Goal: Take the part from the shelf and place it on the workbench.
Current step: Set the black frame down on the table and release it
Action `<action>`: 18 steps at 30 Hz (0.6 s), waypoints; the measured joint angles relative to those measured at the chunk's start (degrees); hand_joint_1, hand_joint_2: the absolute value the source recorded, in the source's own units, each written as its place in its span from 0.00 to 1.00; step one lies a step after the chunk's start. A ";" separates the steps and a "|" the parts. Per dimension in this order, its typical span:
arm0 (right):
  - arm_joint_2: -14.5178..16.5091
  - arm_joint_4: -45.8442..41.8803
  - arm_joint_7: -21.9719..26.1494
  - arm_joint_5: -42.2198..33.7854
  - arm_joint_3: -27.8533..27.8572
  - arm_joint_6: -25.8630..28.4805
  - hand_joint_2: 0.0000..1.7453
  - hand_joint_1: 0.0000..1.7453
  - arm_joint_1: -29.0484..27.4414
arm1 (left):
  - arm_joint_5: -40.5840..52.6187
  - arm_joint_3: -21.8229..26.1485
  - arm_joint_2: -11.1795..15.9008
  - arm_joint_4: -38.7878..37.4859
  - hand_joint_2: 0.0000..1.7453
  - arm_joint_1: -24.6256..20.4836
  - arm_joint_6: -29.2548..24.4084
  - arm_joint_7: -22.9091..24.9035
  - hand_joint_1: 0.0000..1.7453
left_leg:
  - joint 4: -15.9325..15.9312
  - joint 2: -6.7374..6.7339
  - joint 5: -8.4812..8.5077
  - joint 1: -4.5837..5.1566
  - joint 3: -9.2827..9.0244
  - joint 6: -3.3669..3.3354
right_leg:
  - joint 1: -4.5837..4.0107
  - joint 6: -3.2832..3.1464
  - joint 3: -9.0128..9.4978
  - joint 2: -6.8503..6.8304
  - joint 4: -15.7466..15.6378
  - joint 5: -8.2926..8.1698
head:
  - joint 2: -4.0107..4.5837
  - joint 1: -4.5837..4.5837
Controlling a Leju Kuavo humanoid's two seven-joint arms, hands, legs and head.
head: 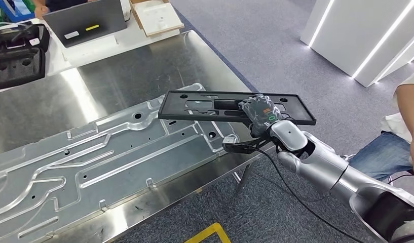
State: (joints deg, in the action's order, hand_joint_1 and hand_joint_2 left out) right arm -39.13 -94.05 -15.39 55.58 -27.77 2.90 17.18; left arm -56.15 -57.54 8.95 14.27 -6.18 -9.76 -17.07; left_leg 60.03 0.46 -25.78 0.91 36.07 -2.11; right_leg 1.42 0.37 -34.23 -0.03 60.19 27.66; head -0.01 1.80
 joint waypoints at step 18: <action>0.79 6.11 0.15 -3.85 -0.01 0.62 0.00 0.00 0.24 | -0.50 -0.01 0.30 0.00 0.50 0.03 -2.53 0.10 0.00 | -0.10 0.18 -1.02 -0.58 -1.07 1.27 | 0.60 0.72 -0.94 0.35 0.95 -0.55 | 0.00 0.01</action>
State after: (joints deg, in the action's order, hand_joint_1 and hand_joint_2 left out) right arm -38.34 -87.94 -15.23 51.73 -27.78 3.52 17.43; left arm -56.65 -57.55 9.25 14.27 -6.14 -12.30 -16.97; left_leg 59.92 0.64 -26.80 0.33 35.00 -0.84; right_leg 2.03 1.09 -35.18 0.32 61.14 27.11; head -0.01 1.81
